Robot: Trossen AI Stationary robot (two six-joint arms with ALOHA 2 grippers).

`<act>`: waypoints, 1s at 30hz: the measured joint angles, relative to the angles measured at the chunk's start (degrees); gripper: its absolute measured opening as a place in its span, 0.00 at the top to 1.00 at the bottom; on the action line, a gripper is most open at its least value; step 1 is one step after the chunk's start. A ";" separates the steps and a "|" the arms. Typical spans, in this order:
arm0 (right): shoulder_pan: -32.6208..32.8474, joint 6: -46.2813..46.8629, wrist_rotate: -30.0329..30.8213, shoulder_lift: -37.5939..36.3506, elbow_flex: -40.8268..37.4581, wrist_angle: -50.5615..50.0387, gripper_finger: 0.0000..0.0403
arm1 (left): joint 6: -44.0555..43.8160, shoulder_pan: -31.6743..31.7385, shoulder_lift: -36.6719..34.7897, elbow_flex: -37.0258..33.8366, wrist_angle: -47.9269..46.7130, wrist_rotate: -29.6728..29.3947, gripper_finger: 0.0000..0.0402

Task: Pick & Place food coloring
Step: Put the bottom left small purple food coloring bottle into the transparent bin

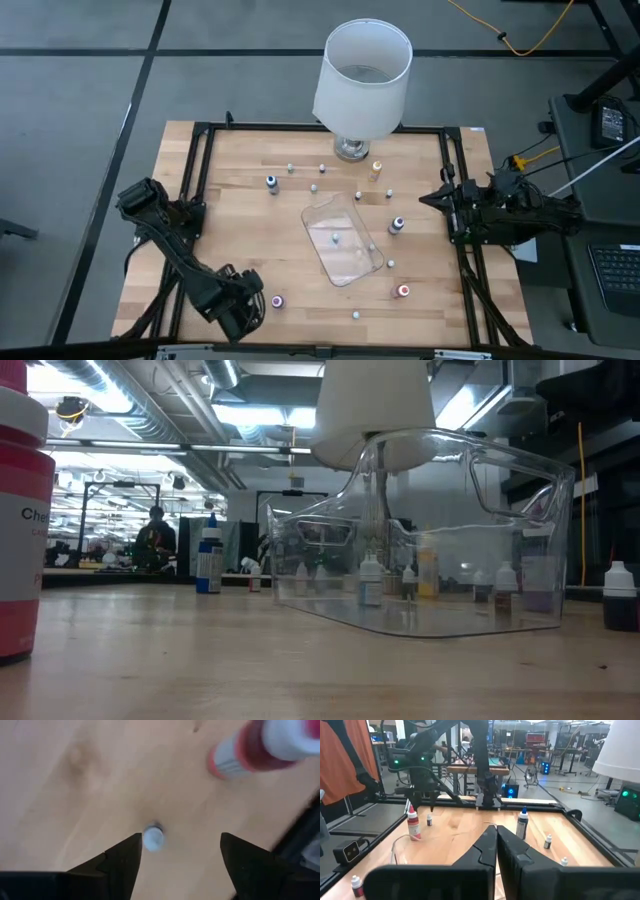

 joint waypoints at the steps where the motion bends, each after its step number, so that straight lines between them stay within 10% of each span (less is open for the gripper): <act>1: 0.00 0.00 0.00 0.00 0.00 -0.02 0.96 | -0.03 0.27 0.00 -1.00 0.52 -0.02 0.35; 13: 0.00 1.73 -0.02 0.00 0.00 -0.04 0.96 | 1.40 1.64 0.00 -8.02 9.07 2.55 0.38; 30: 0.00 1.75 -0.07 0.00 0.00 -0.07 0.96 | 0.56 1.60 0.00 -8.11 8.26 3.84 0.70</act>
